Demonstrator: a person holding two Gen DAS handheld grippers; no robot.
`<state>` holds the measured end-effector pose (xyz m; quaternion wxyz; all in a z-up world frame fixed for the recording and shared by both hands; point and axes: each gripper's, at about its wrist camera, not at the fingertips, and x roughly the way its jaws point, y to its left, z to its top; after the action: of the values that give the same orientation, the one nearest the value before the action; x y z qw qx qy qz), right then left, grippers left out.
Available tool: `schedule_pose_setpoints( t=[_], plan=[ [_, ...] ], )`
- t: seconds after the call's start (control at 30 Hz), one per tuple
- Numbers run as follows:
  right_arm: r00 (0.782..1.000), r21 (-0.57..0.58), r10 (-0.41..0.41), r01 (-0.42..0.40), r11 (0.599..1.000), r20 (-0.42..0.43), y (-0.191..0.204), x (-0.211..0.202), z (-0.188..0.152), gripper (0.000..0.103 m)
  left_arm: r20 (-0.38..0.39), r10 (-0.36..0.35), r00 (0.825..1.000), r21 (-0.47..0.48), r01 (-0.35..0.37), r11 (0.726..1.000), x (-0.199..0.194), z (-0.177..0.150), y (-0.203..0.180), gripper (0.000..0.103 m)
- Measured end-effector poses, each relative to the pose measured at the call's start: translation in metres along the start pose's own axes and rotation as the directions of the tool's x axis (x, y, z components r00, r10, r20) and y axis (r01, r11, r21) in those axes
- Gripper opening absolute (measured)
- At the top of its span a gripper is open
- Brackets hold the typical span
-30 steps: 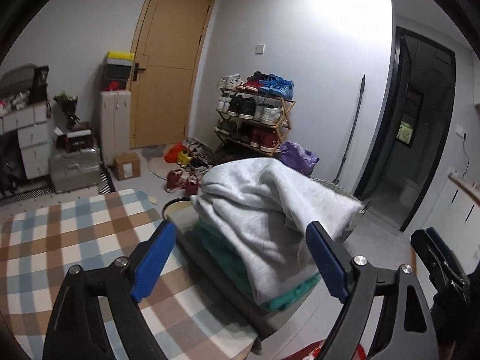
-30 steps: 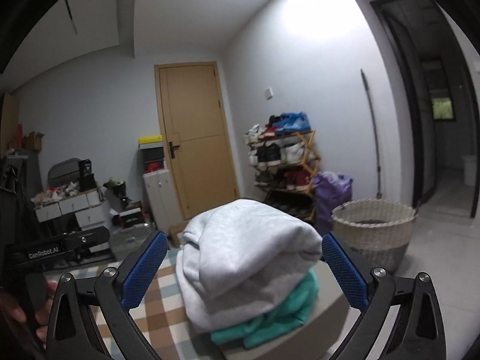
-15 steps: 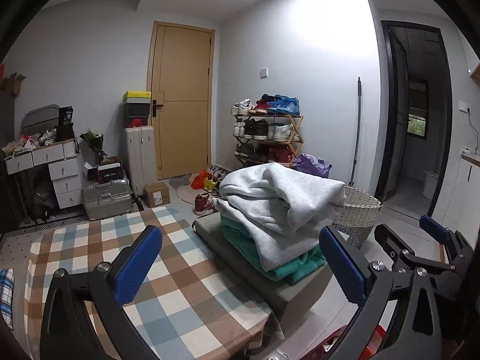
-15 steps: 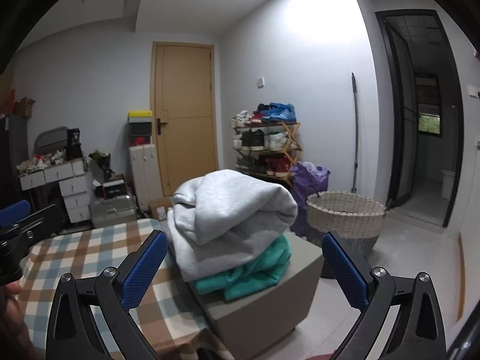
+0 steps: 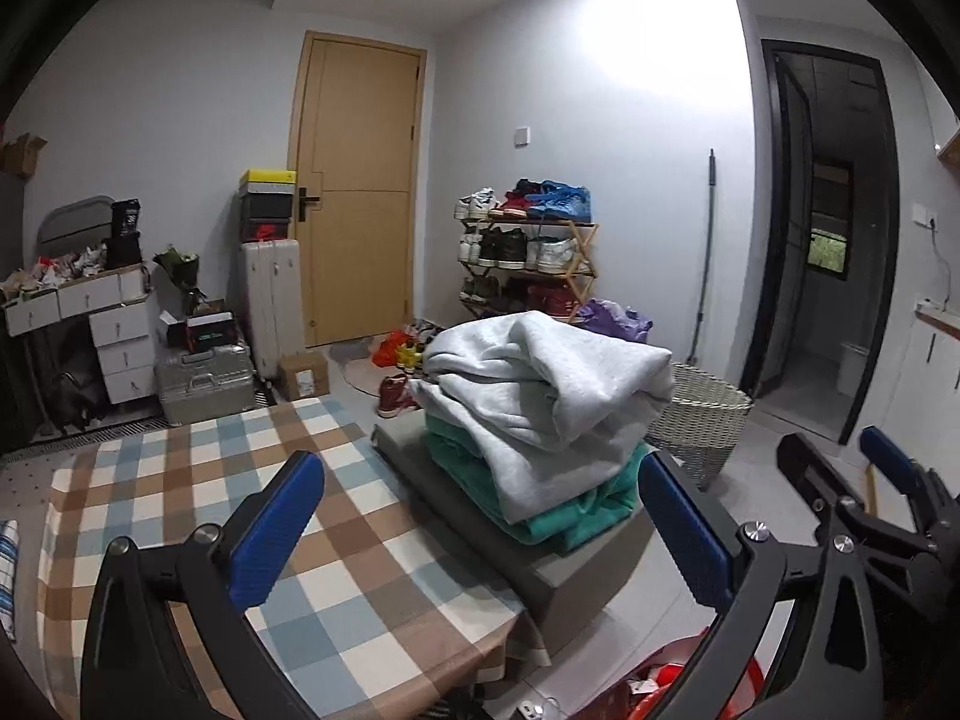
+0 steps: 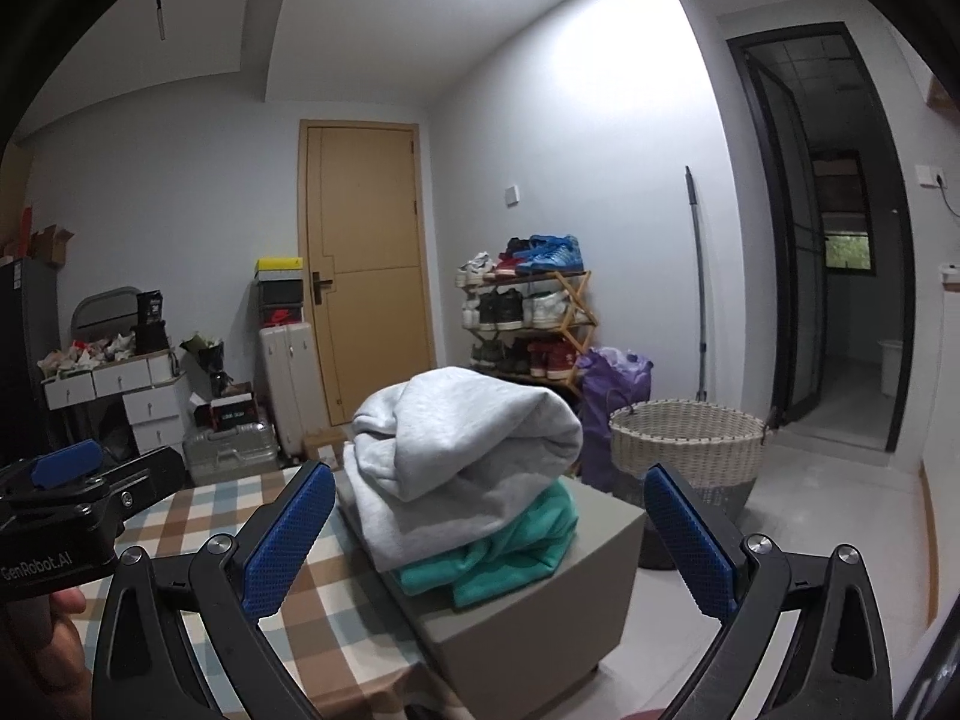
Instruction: Fold large clothes
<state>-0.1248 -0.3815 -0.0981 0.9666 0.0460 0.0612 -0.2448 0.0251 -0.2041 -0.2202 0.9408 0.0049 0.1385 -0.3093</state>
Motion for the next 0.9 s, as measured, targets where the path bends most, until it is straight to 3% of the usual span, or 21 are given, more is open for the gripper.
schedule_pose_setpoints(
  t=[0.53, 0.73, 0.9],
  plan=[
    [1.000, 0.018, -0.008, 0.008, 1.000, -0.004, -0.0015, -0.0029, 0.0002, 0.103, -0.015, -0.042, 0.999, -0.025, 0.041, 0.999, -0.0070, -0.0003, 0.0025, 0.102],
    [1.000, 0.031, 0.003, -0.002, 1.000, -0.009, -0.0041, -0.0023, -0.0011, 0.103, 0.006, 0.008, 1.000, -0.021, -0.008, 1.000, -0.0076, 0.0007, 0.0021, 0.102],
    [1.000, 0.027, -0.004, 0.004, 1.000, -0.003, -0.0048, -0.0027, -0.0006, 0.103, -0.004, -0.003, 1.000, -0.028, 0.002, 1.000, -0.0049, 0.0001, 0.0032, 0.102]
  ],
)
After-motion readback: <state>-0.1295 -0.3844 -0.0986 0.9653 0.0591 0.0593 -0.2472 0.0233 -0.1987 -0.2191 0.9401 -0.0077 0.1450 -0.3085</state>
